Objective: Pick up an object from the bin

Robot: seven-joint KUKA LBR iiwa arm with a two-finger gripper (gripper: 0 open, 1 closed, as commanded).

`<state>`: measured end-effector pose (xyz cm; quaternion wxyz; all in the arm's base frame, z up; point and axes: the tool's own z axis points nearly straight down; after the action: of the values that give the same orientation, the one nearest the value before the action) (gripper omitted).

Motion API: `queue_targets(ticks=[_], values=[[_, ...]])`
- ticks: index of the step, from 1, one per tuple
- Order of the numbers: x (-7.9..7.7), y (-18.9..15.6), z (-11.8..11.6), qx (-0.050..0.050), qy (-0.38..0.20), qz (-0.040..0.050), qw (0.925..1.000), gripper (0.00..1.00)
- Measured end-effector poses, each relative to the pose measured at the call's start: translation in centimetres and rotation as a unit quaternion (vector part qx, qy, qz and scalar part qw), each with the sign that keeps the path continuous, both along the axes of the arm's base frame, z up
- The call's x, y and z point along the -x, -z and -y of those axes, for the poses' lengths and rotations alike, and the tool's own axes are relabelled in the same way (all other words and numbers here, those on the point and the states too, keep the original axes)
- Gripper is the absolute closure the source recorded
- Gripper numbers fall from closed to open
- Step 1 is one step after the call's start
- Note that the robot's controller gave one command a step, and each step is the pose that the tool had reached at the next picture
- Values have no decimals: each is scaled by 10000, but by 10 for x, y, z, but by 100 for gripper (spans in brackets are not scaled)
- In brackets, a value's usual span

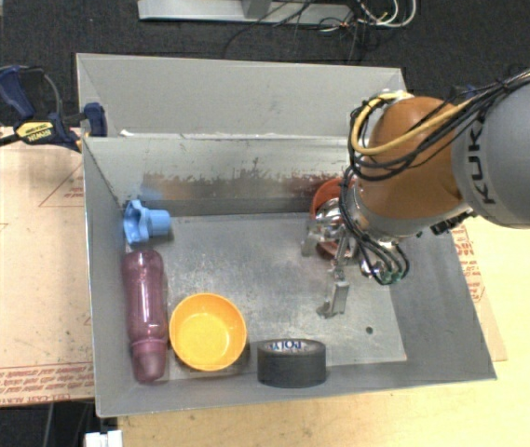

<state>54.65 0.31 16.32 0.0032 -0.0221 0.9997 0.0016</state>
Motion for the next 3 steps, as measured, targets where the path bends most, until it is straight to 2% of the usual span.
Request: queue_targets(ticks=[1,2,3], values=[[12,27,17,-2,-253,-9,9997,0],[43,42,-16,-1,-562,55,9984,0],[-64,15,52,14,-555,48,9984,0]])
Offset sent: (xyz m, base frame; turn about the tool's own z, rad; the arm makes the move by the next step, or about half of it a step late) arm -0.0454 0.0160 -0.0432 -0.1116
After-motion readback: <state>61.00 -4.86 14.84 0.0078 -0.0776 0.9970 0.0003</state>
